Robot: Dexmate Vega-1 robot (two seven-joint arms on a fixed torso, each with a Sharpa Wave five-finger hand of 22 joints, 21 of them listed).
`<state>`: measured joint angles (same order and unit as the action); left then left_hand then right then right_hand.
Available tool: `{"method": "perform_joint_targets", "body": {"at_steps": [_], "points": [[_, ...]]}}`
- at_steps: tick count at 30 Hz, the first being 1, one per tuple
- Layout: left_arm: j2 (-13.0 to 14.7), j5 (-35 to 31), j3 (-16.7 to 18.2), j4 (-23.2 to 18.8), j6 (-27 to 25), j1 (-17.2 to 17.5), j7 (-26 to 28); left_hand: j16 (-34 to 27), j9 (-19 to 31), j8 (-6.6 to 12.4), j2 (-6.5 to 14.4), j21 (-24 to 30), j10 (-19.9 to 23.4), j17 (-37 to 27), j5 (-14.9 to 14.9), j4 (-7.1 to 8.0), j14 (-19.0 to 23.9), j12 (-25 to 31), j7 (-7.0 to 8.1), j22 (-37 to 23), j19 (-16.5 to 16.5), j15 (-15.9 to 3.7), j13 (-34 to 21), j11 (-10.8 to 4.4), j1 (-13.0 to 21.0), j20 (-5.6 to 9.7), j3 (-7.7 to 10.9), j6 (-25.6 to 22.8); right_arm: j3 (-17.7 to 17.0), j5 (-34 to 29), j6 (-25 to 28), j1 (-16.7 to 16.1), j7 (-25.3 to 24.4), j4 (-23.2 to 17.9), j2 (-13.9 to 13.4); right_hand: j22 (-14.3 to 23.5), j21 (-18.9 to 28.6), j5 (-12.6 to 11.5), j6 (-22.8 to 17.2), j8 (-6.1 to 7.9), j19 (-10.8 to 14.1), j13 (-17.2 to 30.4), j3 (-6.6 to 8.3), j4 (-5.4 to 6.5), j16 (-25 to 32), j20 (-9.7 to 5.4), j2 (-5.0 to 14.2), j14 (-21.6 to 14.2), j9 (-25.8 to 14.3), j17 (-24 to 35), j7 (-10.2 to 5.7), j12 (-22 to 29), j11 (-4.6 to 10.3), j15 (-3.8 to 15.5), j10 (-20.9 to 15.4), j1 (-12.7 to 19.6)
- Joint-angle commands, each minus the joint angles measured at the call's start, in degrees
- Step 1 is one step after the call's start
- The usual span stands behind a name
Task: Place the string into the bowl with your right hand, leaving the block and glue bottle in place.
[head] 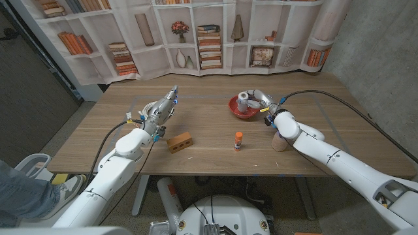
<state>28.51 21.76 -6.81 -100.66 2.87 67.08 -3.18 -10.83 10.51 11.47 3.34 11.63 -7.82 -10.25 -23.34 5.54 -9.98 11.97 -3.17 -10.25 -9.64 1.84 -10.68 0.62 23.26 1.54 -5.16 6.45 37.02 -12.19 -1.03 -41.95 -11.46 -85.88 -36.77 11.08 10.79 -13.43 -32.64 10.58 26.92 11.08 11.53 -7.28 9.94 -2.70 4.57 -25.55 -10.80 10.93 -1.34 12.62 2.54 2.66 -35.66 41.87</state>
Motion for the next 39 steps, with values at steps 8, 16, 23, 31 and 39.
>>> {"method": "perform_joint_targets", "body": {"at_steps": [8, 16, 23, 31, 39], "points": [[-0.2, -0.2, -0.2, 0.4, -0.2, -0.3, -0.1, 0.0, 0.3, -0.09, 0.5, -0.1, -0.2, -0.3, 0.2, 0.01, -2.4, -0.2, 0.18, -0.2, -6.4, -0.15, -0.2, -0.17, 0.3, 0.07, -0.62, -0.4, 0.6, -0.4, 2.8, 0.5, 1.3, -1.1, -0.6, 0.1, -0.3, -1.4, -0.6, -0.23, -5.4, 0.2, -1.21, 0.52, -0.1, 1.22, -1.88, 5.5, -0.3, 0.1, -5.04, -1.0, -0.60, -0.55, 3.9, -1.8], [-0.2, -0.2, -0.2, 0.5, -0.2, -0.3, -0.1, 0.1, 0.3, -0.09, 0.6, -0.1, -0.3, -0.3, 0.2, 0.01, -2.4, -0.2, 0.20, -0.2, -6.5, -0.14, -0.2, -0.18, 0.4, 0.02, -0.73, -0.4, 0.9, -0.3, 3.6, 0.8, 2.0, -1.3, -0.6, 0.1, -0.3, -1.8, 0.8, -0.35, -6.7, 0.2, -1.47, 0.65, 0.0, 1.41, -2.10, 7.1, -0.3, 0.1, -4.85, -1.3, -1.12, -1.01, 5.5, -2.2], [-0.2, -0.1, -0.2, 0.8, -0.3, -0.4, -0.4, 0.0, 0.3, -0.06, 0.6, -0.1, -0.2, -0.3, 0.2, 0.01, -2.3, -0.1, 0.17, -0.2, -6.5, -0.18, -0.2, -0.18, 0.4, 0.05, -0.82, -0.5, 1.4, -0.3, 5.1, 1.3, 3.5, -1.7, -0.8, 0.0, -0.2, -2.5, 4.4, -0.57, -9.1, 0.2, -2.17, 1.07, 0.0, 2.14, -2.71, 9.8, -0.3, 0.1, -4.77, -1.6, -1.91, -2.04, 8.4, -3.4], [-0.2, -0.1, -0.4, 0.9, -0.5, -0.7, -0.6, 0.0, 0.3, -0.09, 0.6, -0.1, -0.2, -0.3, 0.2, 0.02, -2.3, -0.2, 0.17, -0.2, -6.5, -0.18, -0.2, -0.21, 0.5, 0.04, -0.92, -0.4, 1.6, -0.2, 5.5, 1.5, 4.0, -1.9, -1.0, 0.0, -0.2, -3.0, 6.7, -0.50, -10.8, 0.3, -2.75, 1.45, 0.1, 2.99, -3.11, 11.7, -0.3, 0.1, -4.52, -1.7, -2.47, -3.39, 10.7, -4.4], [-0.3, -0.1, -0.4, 1.0, -0.6, -0.8, -0.7, 0.0, 0.3, -0.07, 0.7, -0.1, -0.2, -0.3, 0.2, 0.01, -2.4, -0.2, 0.15, -0.2, -6.6, -0.17, -0.2, -0.21, 0.5, -0.01, -1.02, -0.5, 1.6, -0.4, 6.0, 1.7, 4.1, -2.4, -1.2, 0.0, -0.2, -3.4, 7.8, -0.29, -12.4, 0.3, -3.20, 1.72, 0.1, 5.10, -3.43, 13.1, -0.4, 0.1, -5.07, -1.6, -2.60, -4.38, 12.2, -5.2]]}}
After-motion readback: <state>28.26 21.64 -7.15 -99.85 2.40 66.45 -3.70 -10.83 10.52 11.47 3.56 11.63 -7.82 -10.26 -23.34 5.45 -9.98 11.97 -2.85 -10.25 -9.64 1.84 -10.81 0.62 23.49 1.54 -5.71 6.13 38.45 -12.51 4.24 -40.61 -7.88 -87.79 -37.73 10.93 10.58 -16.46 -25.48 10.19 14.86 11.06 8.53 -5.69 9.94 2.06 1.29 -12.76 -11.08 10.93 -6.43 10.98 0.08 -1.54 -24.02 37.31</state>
